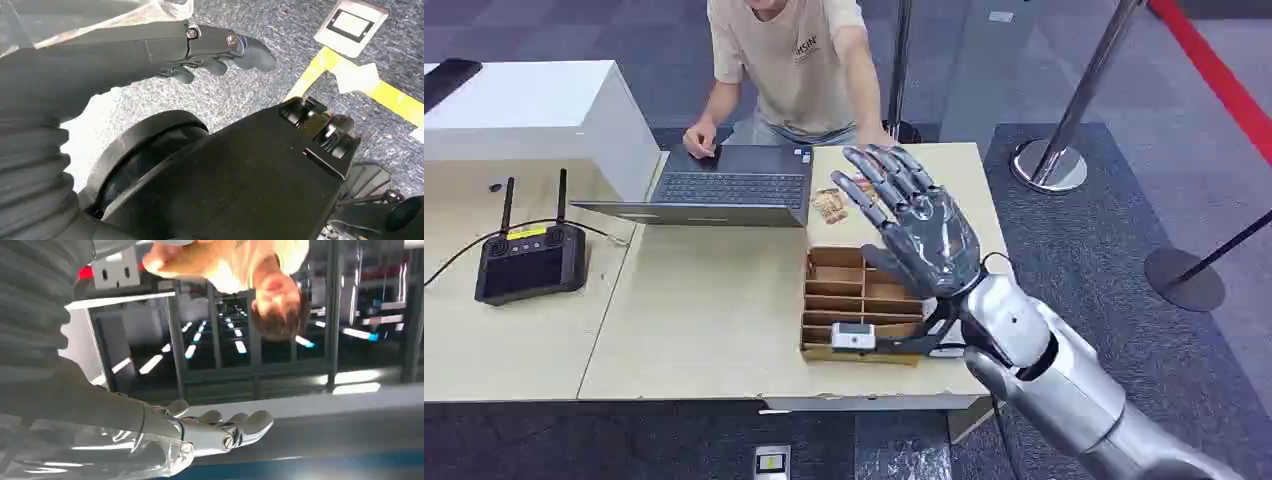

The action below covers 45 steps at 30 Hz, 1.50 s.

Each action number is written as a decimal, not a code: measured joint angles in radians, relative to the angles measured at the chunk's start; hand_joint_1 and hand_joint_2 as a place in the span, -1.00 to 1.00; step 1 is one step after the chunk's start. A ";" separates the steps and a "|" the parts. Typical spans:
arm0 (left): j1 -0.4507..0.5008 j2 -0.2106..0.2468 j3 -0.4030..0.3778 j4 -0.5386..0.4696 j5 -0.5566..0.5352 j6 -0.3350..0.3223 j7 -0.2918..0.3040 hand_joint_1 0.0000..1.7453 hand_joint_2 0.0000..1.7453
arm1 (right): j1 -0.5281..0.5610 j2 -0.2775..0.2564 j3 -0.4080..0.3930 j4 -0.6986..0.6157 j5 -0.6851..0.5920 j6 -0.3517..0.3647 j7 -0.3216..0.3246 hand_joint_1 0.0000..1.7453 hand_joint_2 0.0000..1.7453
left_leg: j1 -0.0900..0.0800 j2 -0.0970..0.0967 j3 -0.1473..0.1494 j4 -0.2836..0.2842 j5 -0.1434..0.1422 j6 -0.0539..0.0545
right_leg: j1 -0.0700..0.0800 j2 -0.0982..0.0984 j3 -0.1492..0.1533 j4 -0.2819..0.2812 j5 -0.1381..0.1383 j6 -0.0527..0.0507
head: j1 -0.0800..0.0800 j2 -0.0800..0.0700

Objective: Pass the card to the sensor for recognition and then transmit it.

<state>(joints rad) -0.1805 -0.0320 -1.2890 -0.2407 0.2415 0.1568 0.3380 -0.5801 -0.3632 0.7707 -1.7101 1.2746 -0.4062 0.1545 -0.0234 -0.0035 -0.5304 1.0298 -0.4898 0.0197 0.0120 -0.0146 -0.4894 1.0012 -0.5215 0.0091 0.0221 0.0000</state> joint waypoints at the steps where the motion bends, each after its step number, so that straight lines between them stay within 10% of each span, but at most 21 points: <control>1: 0.000 0.000 -0.001 0.000 -0.001 -0.001 0.000 -1.00 1.00 | -0.006 -0.010 0.025 0.010 0.028 0.017 0.002 -1.00 1.00 | 0.000 0.000 0.000 0.000 0.000 0.000 | 0.000 0.000 0.000 0.000 0.000 0.000 | 0.000 0.000; 29: -0.005 -0.006 -0.003 0.000 -0.033 -0.020 -0.006 -1.00 1.00 | -0.072 -0.080 0.191 0.203 0.079 0.033 0.043 -0.86 1.00 | 0.000 0.000 0.000 0.000 0.000 0.000 | 0.000 0.000 0.000 0.000 0.000 0.000 | 0.000 0.000; 30: -0.006 -0.006 -0.003 0.000 -0.035 -0.020 -0.006 -1.00 1.00 | -0.072 -0.080 0.193 0.205 0.078 0.033 0.044 -0.16 1.00 | 0.000 0.000 0.000 0.000 0.000 0.000 | 0.000 0.000 0.000 0.000 0.000 0.000 | 0.000 0.000; 31: -0.006 -0.006 -0.003 0.000 -0.036 -0.020 -0.006 -1.00 1.00 | -0.072 -0.081 0.194 0.209 0.078 0.033 0.045 1.00 1.00 | 0.000 0.000 0.000 0.000 0.000 0.000 | 0.000 0.000 0.000 0.000 0.000 0.000 | 0.000 0.000; 45: -0.010 -0.007 -0.011 0.000 -0.043 -0.027 -0.010 -1.00 1.00 | -0.071 -0.080 0.197 0.247 0.050 0.033 0.049 1.00 1.00 | 0.000 0.000 0.000 0.000 0.000 0.000 | 0.000 0.000 0.000 0.000 0.000 0.000 | 0.000 0.000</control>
<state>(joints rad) -0.1908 -0.0389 -1.3001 -0.2407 0.1984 0.1301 0.3281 -0.6511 -0.4437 0.9674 -1.4630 1.3249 -0.3731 0.2033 -0.0235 -0.0034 -0.5305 1.0299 -0.4898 0.0197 0.0118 -0.0145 -0.4897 1.0011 -0.5215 0.0091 0.0221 0.0000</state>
